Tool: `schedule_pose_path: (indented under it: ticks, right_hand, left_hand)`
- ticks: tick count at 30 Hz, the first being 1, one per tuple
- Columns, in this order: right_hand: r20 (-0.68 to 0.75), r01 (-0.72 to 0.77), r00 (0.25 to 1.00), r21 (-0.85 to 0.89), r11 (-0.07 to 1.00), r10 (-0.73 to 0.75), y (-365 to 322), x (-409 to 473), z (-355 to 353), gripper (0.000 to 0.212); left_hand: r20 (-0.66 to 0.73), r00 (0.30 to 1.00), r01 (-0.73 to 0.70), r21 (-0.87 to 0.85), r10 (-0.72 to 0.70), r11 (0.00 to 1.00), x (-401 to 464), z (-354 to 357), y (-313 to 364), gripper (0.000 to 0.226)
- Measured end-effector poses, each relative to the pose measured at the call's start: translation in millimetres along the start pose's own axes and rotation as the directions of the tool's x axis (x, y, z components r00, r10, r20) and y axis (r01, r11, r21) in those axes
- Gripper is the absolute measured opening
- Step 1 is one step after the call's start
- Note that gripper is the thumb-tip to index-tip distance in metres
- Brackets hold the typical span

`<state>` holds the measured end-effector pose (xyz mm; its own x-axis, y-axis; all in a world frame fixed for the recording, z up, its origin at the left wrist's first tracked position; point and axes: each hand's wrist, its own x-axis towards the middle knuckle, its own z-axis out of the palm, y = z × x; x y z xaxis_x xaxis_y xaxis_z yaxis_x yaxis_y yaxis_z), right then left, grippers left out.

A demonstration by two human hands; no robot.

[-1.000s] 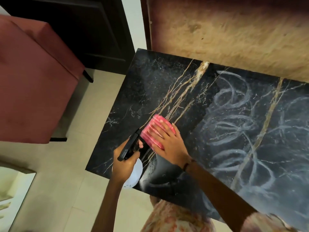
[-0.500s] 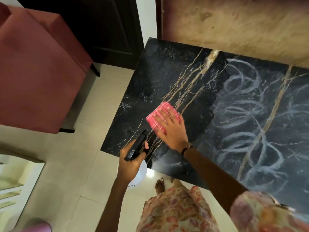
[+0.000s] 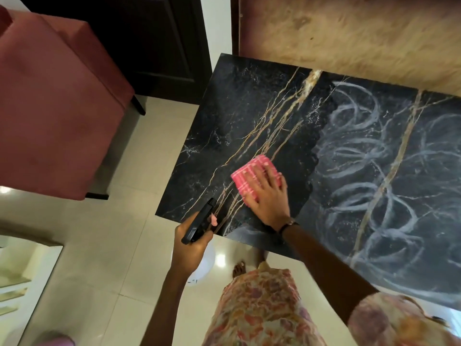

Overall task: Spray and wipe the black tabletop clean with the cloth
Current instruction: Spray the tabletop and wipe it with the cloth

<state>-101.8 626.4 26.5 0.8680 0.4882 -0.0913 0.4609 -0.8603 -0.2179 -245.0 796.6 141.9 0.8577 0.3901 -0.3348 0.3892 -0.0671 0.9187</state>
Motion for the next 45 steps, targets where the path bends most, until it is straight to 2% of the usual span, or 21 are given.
schedule_pose_path:
  ticks: [3,5,7,10,13,14,17,20,22,24,28,30,32,34,36,38,40,43,45]
  right_hand:
    - [0.016,0.206,0.978,0.001,0.979,-0.206,-32,-40,12,0.057]
    - [0.022,0.282,0.959,-0.043,0.958,-0.282,-22,-81,10,0.056]
    - [0.025,0.287,0.958,-0.072,0.955,-0.286,9,-109,4,0.057]
    - [0.036,0.181,0.983,-0.096,0.979,-0.178,45,-109,-5,0.057]
    - [0.039,0.009,0.999,-0.051,0.999,-0.007,16,-72,-5,0.058]
    - [0.036,-0.009,0.999,-0.023,1.0,0.01,-2,-58,-3,0.059]
    - [0.053,0.123,0.991,0.007,0.992,-0.123,-58,-34,10,0.059]
    - [0.083,0.283,0.956,-0.002,0.959,-0.282,-79,-54,18,0.057]
    - [0.08,0.31,0.948,-0.017,0.951,-0.307,-60,-84,15,0.056]
    - [0.063,0.275,0.96,-0.044,0.96,-0.273,-22,-115,8,0.056]
    - [0.024,0.06,0.998,-0.089,0.994,-0.058,69,-146,-16,0.057]
    - [0.017,-0.089,0.996,-0.069,0.994,0.09,83,-127,-21,0.058]
    - [-0.008,-0.181,0.983,-0.025,0.983,0.181,69,-103,-19,0.059]
    - [-0.021,-0.171,0.985,0.013,0.985,0.171,45,-89,-9,0.061]
    - [-0.006,-0.048,0.999,0.032,0.998,0.048,29,-104,0,0.059]
    - [0.029,0.09,0.995,0.005,0.996,-0.09,36,-139,4,0.057]
    - [0.033,0.15,0.988,-0.027,0.988,-0.149,61,-177,2,0.058]
    - [0.012,0.096,0.995,-0.106,0.99,-0.096,123,-214,-13,0.059]
    - [0.02,-0.013,1.0,-0.088,0.996,0.015,153,-207,-24,0.06]
  left_hand:
    - [-0.006,1.0,-0.001,0.006,0.001,1.0,-2,-5,-5,0.036]
    - [-0.039,0.999,0.02,0.015,-0.02,1.0,-3,-9,-10,0.037]
    - [-0.059,0.998,0.038,0.023,-0.037,0.999,-5,-12,-13,0.039]
    - [-0.052,0.998,0.034,0.024,-0.033,0.999,-9,-16,-15,0.039]
    - [-0.05,0.999,0.012,0.029,-0.011,1.0,-14,-22,-16,0.036]
    - [-0.04,0.999,0.0,0.025,0.001,1.0,-16,-23,-16,0.033]
    - [-0.017,1.0,-0.006,0.024,0.006,1.0,-21,-25,-13,0.036]
    - [-0.029,1.0,-0.008,0.024,0.008,1.0,-23,-24,-10,0.029]
    - [-0.029,0.999,-0.015,0.041,0.017,0.999,-23,-23,-9,0.028]
    - [0.001,0.999,-0.033,0.071,0.033,0.997,-22,-20,-9,0.034]
    - [0.016,1.0,0.006,0.089,-0.008,0.996,-18,-10,-10,0.039]
    - [0.04,0.999,-0.013,0.103,0.009,0.995,-19,-2,-8,0.034]
    - [0.054,0.998,-0.017,0.095,0.012,0.995,-21,9,-5,0.034]
    - [0.062,0.998,-0.014,0.092,0.008,0.996,-23,19,-4,0.037]
    - [0.111,0.993,-0.05,0.098,0.039,0.994,-25,30,-2,0.036]
    - [0.149,0.986,-0.087,0.093,0.072,0.992,-27,42,3,0.035]
    - [0.15,0.985,-0.096,0.094,0.082,0.991,-30,53,7,0.036]
    - [0.189,0.977,-0.114,0.079,0.097,0.99,-34,71,11,0.02]
    - [0.195,0.975,-0.121,0.087,0.102,0.989,-37,81,12,0.02]
